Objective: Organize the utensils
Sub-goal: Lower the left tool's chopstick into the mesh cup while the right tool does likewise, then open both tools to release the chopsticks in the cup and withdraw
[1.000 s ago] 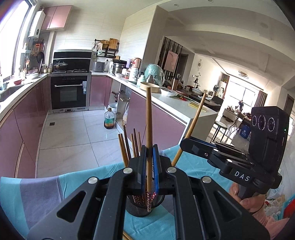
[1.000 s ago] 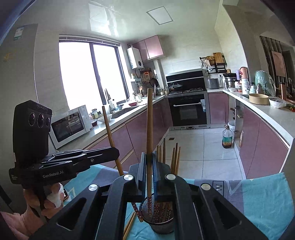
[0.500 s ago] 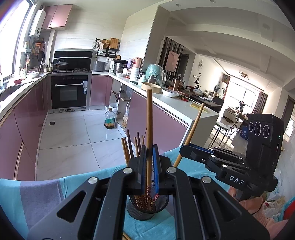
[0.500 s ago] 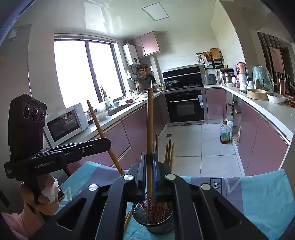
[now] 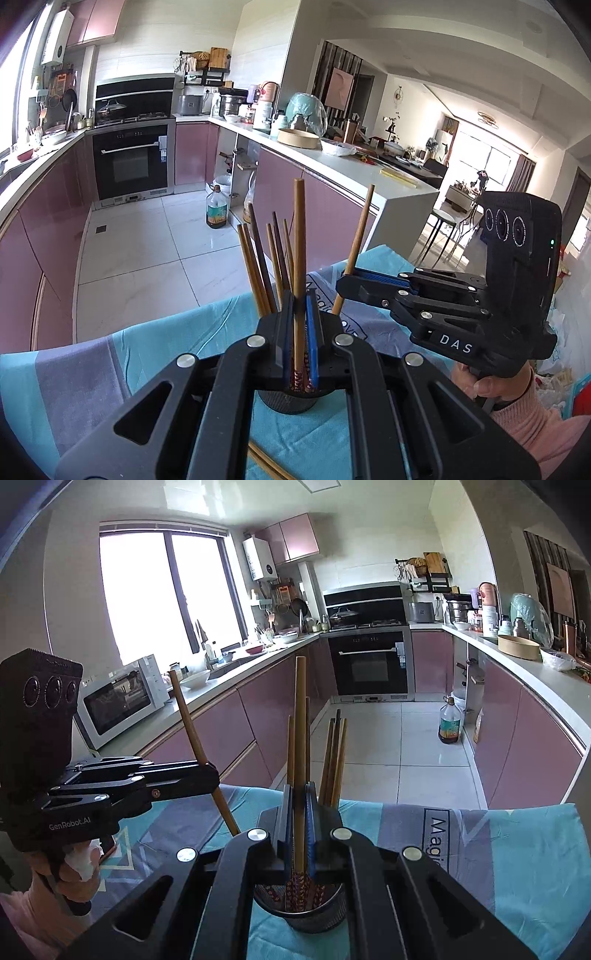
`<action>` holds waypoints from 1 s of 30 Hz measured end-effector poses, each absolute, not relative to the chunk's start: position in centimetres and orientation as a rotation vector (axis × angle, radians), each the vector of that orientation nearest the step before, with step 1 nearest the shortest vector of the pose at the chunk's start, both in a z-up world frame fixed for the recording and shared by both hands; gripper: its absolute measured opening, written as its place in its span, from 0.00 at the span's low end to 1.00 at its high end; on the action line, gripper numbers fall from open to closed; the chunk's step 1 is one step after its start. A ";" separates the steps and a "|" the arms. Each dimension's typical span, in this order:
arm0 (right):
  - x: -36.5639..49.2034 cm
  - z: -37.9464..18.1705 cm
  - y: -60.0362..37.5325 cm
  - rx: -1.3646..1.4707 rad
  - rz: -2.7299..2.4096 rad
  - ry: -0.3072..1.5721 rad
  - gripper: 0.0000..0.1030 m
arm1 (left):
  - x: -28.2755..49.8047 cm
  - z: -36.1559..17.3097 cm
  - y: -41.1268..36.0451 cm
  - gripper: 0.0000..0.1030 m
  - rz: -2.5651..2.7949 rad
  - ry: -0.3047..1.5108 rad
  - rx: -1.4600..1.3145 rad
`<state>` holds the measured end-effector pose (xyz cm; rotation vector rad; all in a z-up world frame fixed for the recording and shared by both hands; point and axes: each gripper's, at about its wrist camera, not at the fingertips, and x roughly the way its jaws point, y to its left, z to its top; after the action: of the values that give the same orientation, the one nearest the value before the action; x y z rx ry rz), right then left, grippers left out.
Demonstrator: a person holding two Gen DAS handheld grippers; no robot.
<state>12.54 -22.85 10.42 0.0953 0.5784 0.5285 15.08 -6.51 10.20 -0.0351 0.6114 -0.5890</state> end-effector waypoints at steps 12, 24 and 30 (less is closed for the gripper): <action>14.7 8.3 -21.9 0.076 0.495 0.675 0.07 | 17.2 7.4 -7.7 0.07 -0.573 0.704 -0.022; 14.0 7.8 -22.1 0.094 0.499 0.668 0.08 | 18.8 6.2 -8.0 0.12 -0.536 0.705 -0.027; 12.5 7.8 -22.3 0.107 0.527 0.658 0.15 | 17.2 5.7 -6.5 0.23 -0.497 0.659 -0.040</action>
<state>12.52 -22.28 7.76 0.1072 0.6579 0.5266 17.17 -6.48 5.74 -0.0397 0.6588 -0.4970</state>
